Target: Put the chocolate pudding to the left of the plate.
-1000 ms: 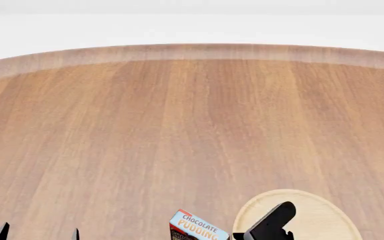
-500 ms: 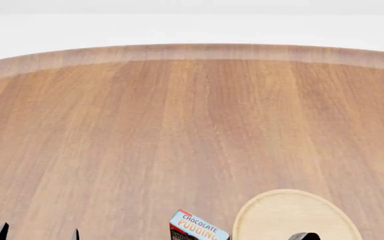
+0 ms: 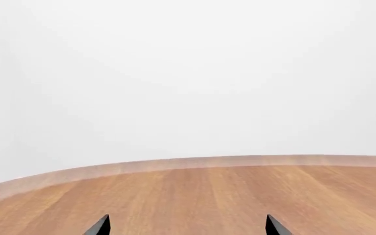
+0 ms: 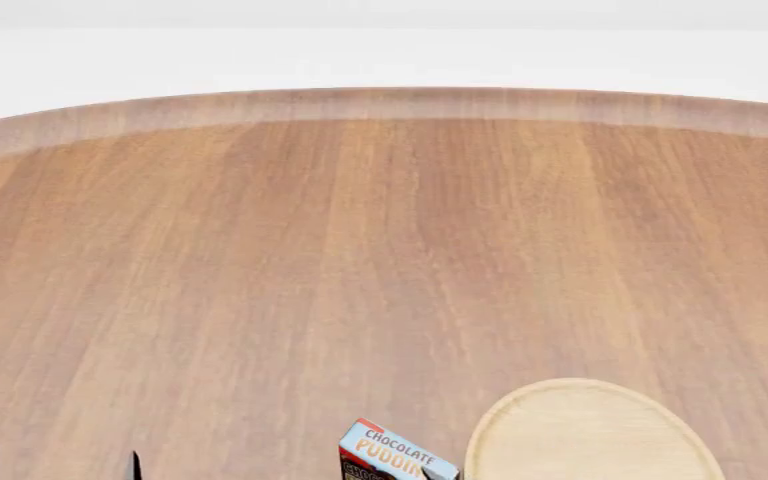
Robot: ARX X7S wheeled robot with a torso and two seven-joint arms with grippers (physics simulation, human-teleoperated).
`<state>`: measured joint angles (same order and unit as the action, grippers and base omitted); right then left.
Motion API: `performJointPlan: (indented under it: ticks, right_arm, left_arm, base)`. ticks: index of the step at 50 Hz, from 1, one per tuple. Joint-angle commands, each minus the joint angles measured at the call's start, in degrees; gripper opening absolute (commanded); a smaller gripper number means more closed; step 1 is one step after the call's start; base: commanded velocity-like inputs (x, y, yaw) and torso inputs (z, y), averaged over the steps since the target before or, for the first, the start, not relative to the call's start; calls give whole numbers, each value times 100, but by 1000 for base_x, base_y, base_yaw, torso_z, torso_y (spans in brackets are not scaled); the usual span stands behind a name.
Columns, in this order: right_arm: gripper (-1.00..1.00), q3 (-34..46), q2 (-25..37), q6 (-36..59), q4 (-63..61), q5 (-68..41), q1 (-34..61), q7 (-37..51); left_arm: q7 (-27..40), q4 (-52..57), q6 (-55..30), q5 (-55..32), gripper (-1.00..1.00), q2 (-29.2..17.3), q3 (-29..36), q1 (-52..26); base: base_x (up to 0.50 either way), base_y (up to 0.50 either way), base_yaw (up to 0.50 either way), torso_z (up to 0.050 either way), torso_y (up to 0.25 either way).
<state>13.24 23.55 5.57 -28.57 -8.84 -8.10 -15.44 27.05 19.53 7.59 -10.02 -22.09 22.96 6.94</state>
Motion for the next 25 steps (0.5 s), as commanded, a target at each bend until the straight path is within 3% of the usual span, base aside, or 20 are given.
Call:
performJointPlan:
  ticks: [1, 13, 20, 25]
  right_arm:
    - [100, 174, -242, -647, -809, 689, -679, 694]
    - [100, 457, -457, -1735, -1258, 1964, -1443, 1351]
    - [100, 565, -436, -2079, -1368, 2326, -1696, 1510]
    - [100, 575, -365, -2389, -1422, 2305, -1806, 1613]
  left_arm:
    - [121, 228, 116, 99, 100, -57, -52, 135]
    - [1005, 1488, 820, 1711, 100, -219, -371, 1107]
    - [1224, 1754, 1164, 2282, 100, -252, -401, 1468]
    - [1311, 1825, 1549, 2232, 100, -371, -432, 1620]
  base:
    - [0, 0, 0, 0, 0]
    - [0, 0, 0, 0, 0]
    - [0, 0, 0, 0, 0]
    - [0, 0, 0, 0, 0]
